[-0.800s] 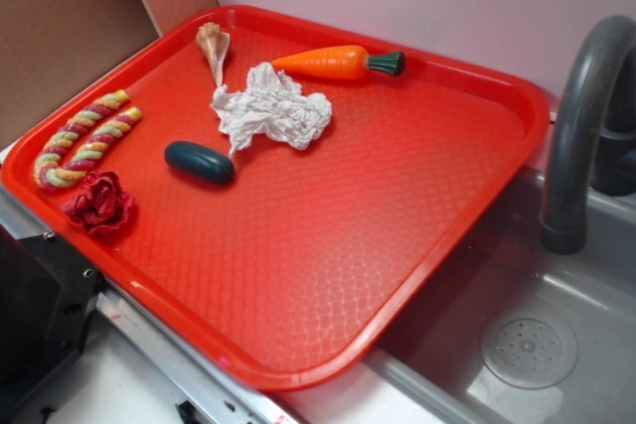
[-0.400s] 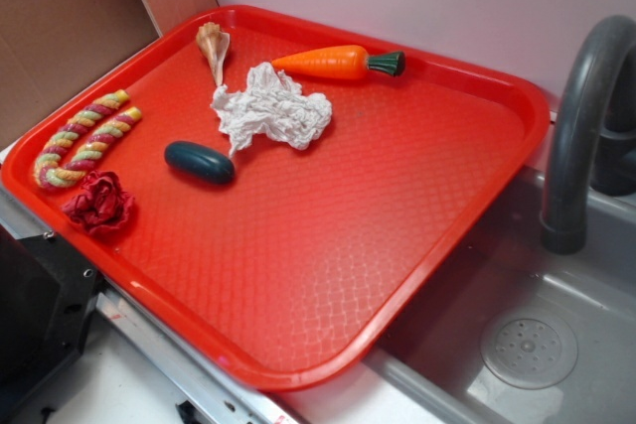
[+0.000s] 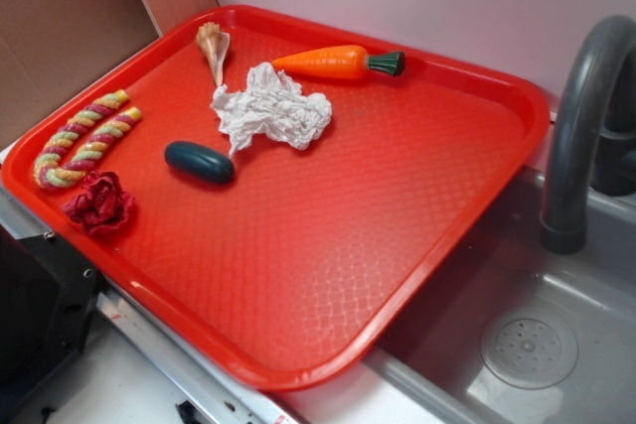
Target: Grab the shell.
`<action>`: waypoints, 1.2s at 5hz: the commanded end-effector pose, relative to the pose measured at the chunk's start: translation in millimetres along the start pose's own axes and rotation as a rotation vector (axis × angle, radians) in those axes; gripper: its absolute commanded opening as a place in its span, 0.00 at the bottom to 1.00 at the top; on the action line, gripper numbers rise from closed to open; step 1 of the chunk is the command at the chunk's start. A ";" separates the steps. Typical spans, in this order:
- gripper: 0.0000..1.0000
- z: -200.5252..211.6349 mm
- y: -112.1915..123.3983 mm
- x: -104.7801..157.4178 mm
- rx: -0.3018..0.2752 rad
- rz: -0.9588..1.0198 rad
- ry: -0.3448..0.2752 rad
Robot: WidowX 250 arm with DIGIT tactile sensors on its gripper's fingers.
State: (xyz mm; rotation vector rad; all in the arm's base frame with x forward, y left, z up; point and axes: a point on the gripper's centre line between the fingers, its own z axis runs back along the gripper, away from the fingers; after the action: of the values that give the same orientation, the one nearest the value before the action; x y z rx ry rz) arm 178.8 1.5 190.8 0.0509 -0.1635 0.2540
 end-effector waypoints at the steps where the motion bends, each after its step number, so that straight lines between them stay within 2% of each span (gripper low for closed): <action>1: 1.00 -44.0 45.4 46.1 0.130 0.156 -0.047; 2: 1.00 -58.8 67.1 66.4 0.158 0.212 -0.087; 3: 1.00 -80.2 87.7 88.6 0.131 0.225 -0.105; 4: 1.00 -93.5 96.5 103.2 0.109 0.240 -0.106; 5: 1.00 -114.8 99.9 122.4 0.093 0.280 -0.098; 6: 1.00 -137.8 98.0 129.7 0.085 0.308 -0.043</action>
State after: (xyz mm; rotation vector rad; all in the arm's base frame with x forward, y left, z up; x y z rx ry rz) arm 293.3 126.3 61.6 0.1118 -0.1402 0.5606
